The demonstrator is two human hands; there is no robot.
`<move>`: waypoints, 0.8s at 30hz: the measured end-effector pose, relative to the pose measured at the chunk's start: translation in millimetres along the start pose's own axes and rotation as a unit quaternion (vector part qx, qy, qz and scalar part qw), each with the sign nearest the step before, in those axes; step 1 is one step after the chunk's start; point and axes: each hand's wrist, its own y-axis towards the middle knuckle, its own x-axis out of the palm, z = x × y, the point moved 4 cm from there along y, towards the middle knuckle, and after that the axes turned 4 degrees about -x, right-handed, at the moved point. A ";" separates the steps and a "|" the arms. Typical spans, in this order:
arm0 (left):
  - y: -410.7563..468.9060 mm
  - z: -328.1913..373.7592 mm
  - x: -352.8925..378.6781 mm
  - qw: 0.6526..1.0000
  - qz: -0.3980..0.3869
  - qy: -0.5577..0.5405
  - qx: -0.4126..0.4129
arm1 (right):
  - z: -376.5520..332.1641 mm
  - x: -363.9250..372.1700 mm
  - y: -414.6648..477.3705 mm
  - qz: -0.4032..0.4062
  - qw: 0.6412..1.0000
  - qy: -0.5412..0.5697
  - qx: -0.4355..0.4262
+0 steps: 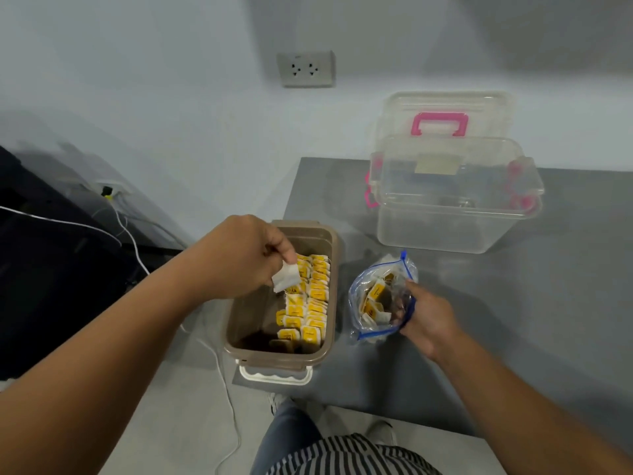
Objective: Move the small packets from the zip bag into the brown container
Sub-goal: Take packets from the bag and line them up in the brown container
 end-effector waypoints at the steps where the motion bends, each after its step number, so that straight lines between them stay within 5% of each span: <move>1: -2.1 -3.3 2.6 1.000 -0.018 0.011 -0.004 | 0.5 1.0 0.6 -0.003 1.000 -0.001 0.001; 5: -8.7 -16.9 13.5 0.996 -0.087 -0.008 -0.005 | 0.7 1.4 1.8 -0.006 1.000 -0.001 0.001; 12: -9.5 -23.4 34.4 0.996 -0.041 0.041 0.068 | 3.0 2.5 3.9 -0.002 1.000 0.000 0.004; 24: -9.4 -20.9 60.5 0.988 -0.084 0.096 0.090 | 7.3 3.5 5.2 0.005 1.000 -0.003 0.012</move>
